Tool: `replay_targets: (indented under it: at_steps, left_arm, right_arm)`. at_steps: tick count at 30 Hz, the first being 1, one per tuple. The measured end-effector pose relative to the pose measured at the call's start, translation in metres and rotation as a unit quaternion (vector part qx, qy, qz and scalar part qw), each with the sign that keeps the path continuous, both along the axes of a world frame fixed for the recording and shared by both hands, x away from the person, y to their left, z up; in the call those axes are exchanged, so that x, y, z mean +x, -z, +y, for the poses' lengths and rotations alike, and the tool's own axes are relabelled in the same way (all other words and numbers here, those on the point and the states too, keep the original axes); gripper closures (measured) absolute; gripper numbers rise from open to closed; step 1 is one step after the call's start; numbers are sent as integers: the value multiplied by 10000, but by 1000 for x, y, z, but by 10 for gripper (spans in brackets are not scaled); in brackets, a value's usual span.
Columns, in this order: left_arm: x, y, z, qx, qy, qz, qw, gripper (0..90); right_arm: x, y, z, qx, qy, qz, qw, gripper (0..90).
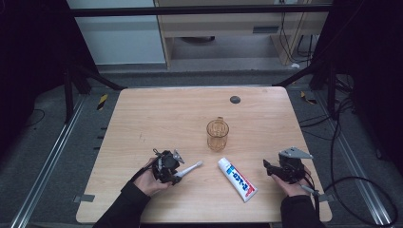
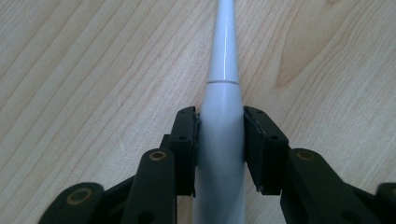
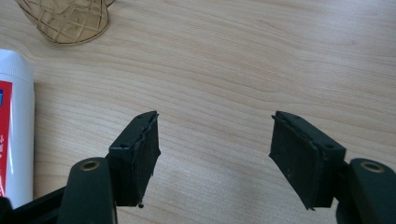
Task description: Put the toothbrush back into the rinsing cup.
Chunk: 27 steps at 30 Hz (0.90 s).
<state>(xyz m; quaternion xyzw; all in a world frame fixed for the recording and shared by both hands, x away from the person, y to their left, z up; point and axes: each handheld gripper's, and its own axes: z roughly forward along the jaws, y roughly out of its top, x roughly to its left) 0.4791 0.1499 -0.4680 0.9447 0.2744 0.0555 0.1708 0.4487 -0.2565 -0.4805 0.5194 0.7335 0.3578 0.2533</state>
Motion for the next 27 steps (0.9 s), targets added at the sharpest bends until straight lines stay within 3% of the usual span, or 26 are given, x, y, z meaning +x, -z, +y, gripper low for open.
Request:
replay_targets:
  at_steps: [15, 20, 27]
  left_arm:
    - [1, 0, 1, -20, 25, 31, 10000, 666]
    - [1, -4, 5, -113, -24, 57, 9999, 668]
    - [-1, -17, 12, -373, -160, -160, 9990, 668]
  right_arm:
    - [0, 0, 0, -23, -5, -9, 10000, 326]
    - [0, 1, 0, -41, -13, 11, 10000, 328]
    - [0, 1, 0, -30, 3, 10, 10000, 328]
